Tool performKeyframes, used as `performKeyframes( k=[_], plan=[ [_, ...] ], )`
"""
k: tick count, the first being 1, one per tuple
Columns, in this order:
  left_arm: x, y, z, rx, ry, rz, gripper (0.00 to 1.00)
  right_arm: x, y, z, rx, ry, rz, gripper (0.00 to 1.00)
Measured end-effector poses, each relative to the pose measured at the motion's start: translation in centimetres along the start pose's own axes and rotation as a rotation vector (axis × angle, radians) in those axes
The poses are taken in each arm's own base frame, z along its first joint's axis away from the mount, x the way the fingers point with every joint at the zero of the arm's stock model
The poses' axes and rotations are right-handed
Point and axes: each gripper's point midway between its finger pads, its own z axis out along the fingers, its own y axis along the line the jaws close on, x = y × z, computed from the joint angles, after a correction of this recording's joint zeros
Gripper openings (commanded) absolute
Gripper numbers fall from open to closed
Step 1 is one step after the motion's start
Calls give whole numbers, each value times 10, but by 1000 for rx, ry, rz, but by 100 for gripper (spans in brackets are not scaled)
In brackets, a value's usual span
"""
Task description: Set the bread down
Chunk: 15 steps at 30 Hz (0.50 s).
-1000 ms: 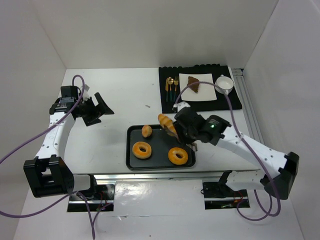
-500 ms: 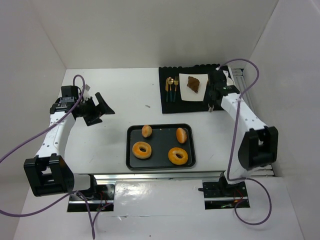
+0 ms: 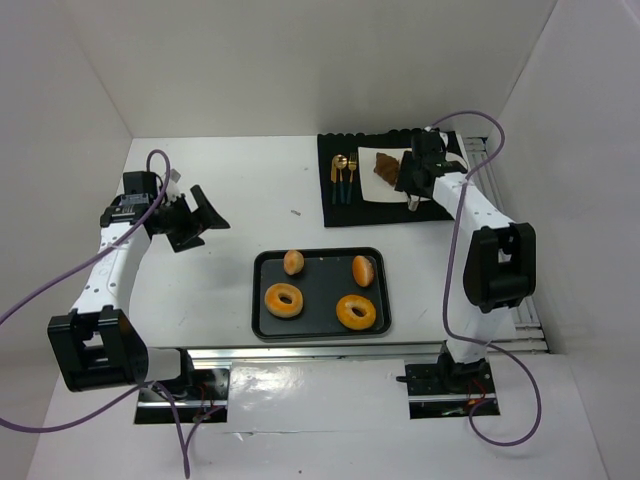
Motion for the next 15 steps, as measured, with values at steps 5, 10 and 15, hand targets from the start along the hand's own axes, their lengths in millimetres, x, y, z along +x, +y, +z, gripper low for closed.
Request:
performKeyframes(
  k=[5, 10, 15],
  plan=[
    [0, 1, 1, -2, 3, -2, 100, -4, 0, -5, -5, -13, 5, 61],
    [0, 0, 1, 0, 4, -1, 100, -22, 3, -46, -50, -94, 8, 50],
    [1, 0, 1, 4, 6, -1, 100, -45, 29, -126, -186, -236, -27, 43]
  ],
)
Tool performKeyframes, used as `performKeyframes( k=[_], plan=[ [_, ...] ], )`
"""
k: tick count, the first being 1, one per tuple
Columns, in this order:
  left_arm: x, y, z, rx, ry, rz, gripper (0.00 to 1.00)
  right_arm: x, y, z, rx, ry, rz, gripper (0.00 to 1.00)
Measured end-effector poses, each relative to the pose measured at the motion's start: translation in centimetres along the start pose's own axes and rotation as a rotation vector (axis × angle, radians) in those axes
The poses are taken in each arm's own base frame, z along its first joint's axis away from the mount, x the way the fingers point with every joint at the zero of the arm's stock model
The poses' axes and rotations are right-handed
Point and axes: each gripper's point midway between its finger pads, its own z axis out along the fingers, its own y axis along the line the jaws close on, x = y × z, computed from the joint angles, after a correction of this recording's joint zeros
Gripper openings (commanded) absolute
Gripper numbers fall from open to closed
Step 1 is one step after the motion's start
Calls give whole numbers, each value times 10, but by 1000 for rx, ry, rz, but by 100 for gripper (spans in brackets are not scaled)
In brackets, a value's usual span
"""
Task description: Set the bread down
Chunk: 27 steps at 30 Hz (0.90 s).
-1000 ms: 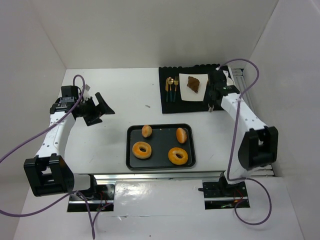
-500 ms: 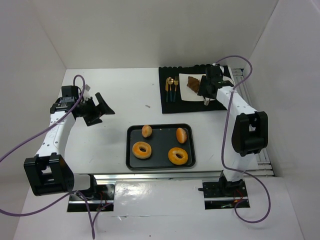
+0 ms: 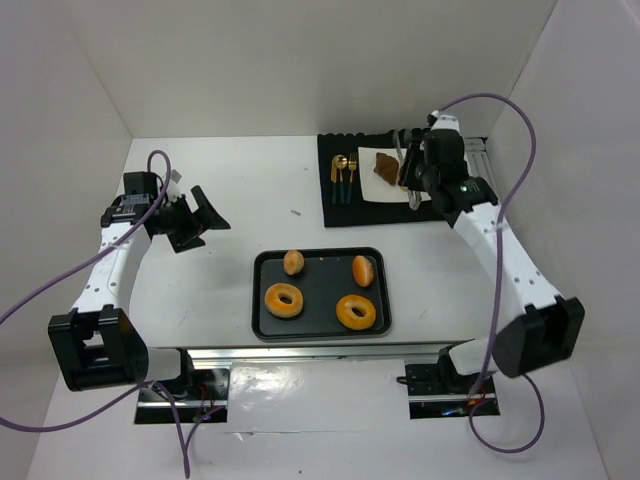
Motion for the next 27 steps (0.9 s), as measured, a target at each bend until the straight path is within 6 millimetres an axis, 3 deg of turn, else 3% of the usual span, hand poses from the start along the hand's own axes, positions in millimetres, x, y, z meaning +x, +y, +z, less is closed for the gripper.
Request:
performKeyframes(
  k=[3, 6, 9, 11, 14, 18, 23, 27],
  plan=[
    [3, 2, 2, -2, 8, -5, 100, 8, 39, -40, -142, -22, -50, 43],
    [7, 5, 3, -7, 18, -11, 100, 43, 72, -68, -269, 42, -129, 43],
    [7, 5, 3, -7, 19, -11, 100, 84, 86, -84, -311, 153, -207, 43],
    [7, 5, 3, -7, 18, -12, 100, 106, 84, -88, -301, 217, -230, 43],
    [7, 5, 3, -7, 19, -12, 100, 133, 67, -89, -207, 290, -230, 43],
    [7, 5, 3, -7, 19, -12, 100, 160, 17, -85, 24, 310, -157, 46],
    [7, 5, 3, -7, 19, -12, 100, 172, -47, -78, 275, 240, -77, 47],
    [7, 5, 3, -6, 19, -12, 100, 175, -80, -59, 399, 153, -31, 50]
  ],
)
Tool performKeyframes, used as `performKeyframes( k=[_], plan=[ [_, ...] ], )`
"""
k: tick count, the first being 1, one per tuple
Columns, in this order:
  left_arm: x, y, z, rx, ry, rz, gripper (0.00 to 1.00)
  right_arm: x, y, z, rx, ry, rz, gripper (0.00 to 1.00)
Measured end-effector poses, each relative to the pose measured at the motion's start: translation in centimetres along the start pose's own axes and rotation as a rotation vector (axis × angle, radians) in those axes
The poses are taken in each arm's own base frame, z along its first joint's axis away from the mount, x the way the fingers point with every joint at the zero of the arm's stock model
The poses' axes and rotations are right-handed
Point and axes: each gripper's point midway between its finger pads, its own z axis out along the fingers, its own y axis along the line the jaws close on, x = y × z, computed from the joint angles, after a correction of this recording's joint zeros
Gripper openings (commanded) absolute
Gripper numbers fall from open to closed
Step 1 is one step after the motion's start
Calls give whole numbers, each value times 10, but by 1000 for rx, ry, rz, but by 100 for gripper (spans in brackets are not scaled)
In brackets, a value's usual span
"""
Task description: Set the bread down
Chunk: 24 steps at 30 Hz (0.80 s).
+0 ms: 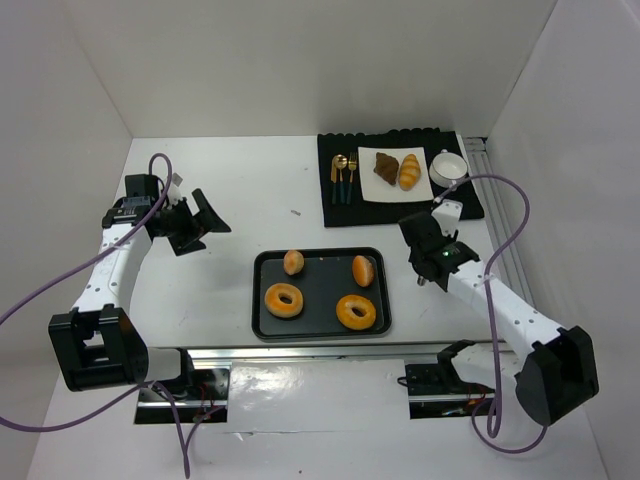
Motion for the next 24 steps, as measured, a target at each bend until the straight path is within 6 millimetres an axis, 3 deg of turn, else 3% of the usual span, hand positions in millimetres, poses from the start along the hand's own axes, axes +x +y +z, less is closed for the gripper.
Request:
performKeyframes(
  k=[3, 6, 7, 8, 10, 13, 20, 24],
  plan=[
    [0, 0, 0, 0, 0, 0, 100, 12, -8, 24, 43, -2, 28, 54],
    [0, 0, 0, 1, 1, 0, 100, 21, -11, 48, 80, 27, 79, 68],
    [0, -1, 0, 3, 2, -1, 100, 23, -10, 54, 88, 36, 96, 76],
    [0, -1, 0, 4, 2, -1, 100, 25, -10, 59, 93, 44, 111, 89],
    [1, -1, 0, 5, 3, 0, 100, 28, -9, 64, 103, 55, 136, 100],
    [1, -1, 0, 5, 3, -1, 100, 22, -10, 61, 112, 47, 164, 100],
    [1, -1, 0, 5, 3, 0, 100, -46, -10, 33, 75, -90, 305, 100],
    [1, -1, 0, 7, 4, -1, 100, -62, -18, 23, 73, -134, 348, 100]
  ],
)
